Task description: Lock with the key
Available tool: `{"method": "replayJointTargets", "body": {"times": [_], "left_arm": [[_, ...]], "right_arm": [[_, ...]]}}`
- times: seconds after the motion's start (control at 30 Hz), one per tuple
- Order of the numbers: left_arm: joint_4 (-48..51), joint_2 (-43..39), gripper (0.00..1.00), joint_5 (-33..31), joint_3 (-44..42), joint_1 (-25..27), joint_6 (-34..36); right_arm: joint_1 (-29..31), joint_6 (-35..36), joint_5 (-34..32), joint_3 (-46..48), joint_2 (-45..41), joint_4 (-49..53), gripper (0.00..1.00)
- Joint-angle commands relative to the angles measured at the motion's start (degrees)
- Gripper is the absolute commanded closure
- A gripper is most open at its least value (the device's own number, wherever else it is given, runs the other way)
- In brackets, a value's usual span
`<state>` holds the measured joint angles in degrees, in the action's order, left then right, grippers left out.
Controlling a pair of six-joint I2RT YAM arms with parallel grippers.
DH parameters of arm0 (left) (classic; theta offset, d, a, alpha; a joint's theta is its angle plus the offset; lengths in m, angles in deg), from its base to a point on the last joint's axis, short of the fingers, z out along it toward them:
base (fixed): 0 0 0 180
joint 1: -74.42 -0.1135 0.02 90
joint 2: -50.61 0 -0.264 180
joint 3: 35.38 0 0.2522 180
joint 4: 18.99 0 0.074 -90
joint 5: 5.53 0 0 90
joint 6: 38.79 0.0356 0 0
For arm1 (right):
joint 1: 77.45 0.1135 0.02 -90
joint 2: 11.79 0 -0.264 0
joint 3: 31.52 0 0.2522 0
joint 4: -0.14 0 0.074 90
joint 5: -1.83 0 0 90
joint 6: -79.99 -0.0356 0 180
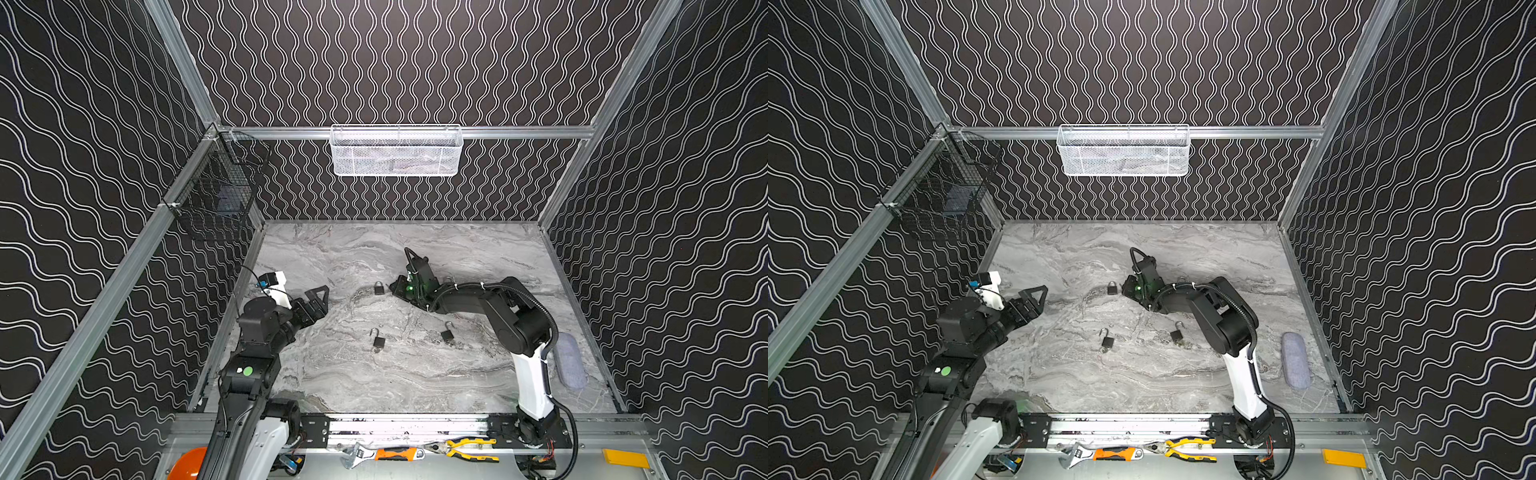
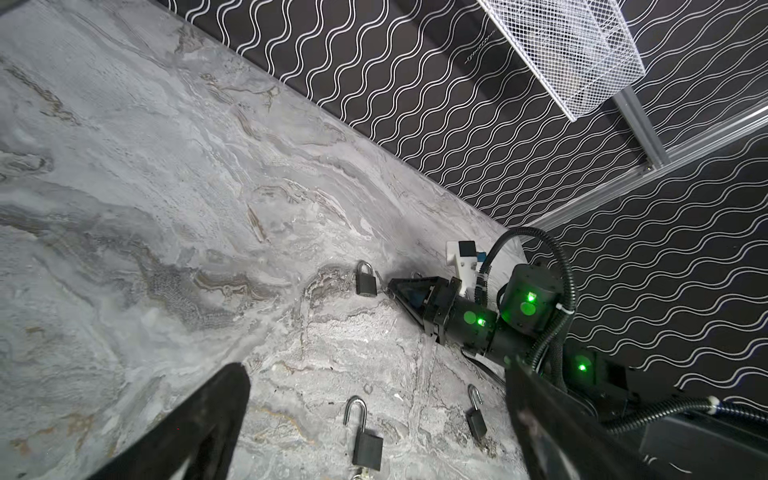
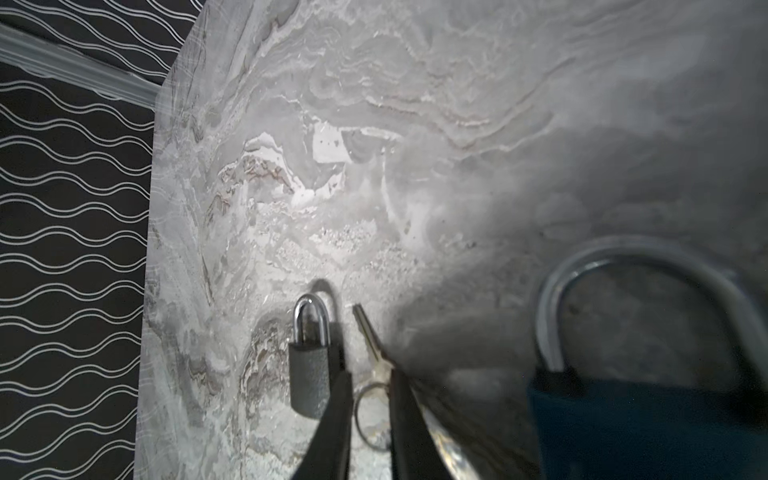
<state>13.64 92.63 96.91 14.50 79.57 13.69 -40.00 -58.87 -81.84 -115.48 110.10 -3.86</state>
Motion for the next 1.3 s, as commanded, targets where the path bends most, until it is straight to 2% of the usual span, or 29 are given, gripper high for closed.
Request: {"method": "replayJointTargets", "body": {"times": [0.0, 0.17, 0.37, 0.43, 0.47, 0.5, 0.63, 0.67, 0.7, 0.83, 1.03, 1.2, 1.27], "left_arm": [[-2.77, -0.94, 0.01, -1.64, -0.67, -0.05, -2.13], [-4.28, -3.49, 0.01, -5.41, -3.43, -0.05, -5.00], [-0.63, -4.24, 0.01, -9.73, -3.54, -0.05, -7.04], [0.94, -3.51, 0.01, -9.67, -2.62, -0.05, -5.75], [1.81, -2.77, 0.01, -9.41, -2.02, -0.05, -5.03], [2.55, -2.15, 0.01, -9.39, -1.48, -0.05, -4.65], [2.79, -0.17, 0.02, -8.63, -1.62, -0.05, -4.28], [2.59, 0.08, 0.01, -8.16, -1.91, -0.05, -4.49], [2.18, 0.34, 0.01, -7.80, -2.30, -0.05, -4.76], [2.08, -0.70, 0.01, -6.98, -3.62, -0.05, -6.35], [2.21, -8.97, 0.01, -9.61, -8.09, -0.05, -7.40], [10.88, -14.78, 0.01, -16.20, -7.34, -0.05, -5.42], [10.92, -16.05, 0.01, -14.98, -7.85, -0.05, -5.71]], "right_arm": [[0.11, -1.49, -0.27, -0.30, 0.63, -2.18, 0.76], [0.08, -1.59, 1.14, -0.01, 0.15, -2.43, 0.68], [0.16, -1.39, 2.19, 0.39, -1.46, -1.92, 0.46], [0.17, -0.28, 2.04, 0.17, -2.28, -0.74, 0.41], [0.19, 0.61, 1.64, 0.10, -2.96, 0.10, 0.37], [0.17, 1.64, 1.50, -0.04, -3.74, 0.90, 0.29], [0.42, 5.71, 0.96, 0.52, -7.81, 2.48, 0.15], [0.39, 6.79, 1.05, 0.96, -9.01, 2.57, 0.05], [0.47, 7.51, 1.10, 1.30, -10.38, 3.04, 0.02], [0.56, 9.54, 0.50, 3.31, -16.26, 4.76, 0.00], [1.12, 11.96, -3.98, 7.45, -26.95, 9.98, 0.00], [2.57, 12.79, -13.34, 14.42, -39.62, 16.03, 0.00], [2.84, 12.56, -16.52, 17.28, -44.33, 18.88, 0.00]]}}
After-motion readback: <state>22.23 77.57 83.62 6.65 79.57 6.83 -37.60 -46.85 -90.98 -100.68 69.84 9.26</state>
